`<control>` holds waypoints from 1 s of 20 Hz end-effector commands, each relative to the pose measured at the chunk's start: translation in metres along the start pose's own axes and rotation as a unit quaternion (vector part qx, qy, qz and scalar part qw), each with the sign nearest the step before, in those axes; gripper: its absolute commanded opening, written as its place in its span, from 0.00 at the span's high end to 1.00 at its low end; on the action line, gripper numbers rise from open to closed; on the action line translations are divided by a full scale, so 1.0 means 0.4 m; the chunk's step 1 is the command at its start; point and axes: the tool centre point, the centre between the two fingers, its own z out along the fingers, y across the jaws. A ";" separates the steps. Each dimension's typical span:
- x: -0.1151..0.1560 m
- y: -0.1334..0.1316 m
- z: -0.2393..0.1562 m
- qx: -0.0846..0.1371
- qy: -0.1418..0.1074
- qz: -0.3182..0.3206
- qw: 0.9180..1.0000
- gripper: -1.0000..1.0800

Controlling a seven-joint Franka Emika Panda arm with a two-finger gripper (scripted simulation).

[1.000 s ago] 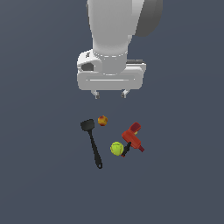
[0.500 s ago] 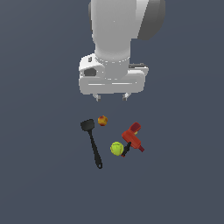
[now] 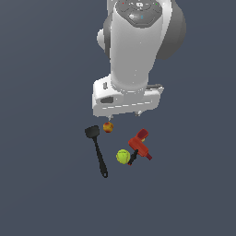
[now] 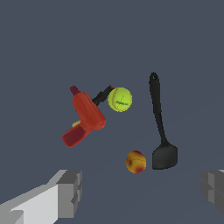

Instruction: Pick up a designated object from a clutter of objects.

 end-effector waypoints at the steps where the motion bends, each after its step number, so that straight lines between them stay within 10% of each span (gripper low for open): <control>1: 0.029 -0.018 0.030 0.000 -0.017 -0.021 1.000 0.00; 20: 0.197 -0.176 0.336 0.013 -0.152 -0.182 0.971 0.00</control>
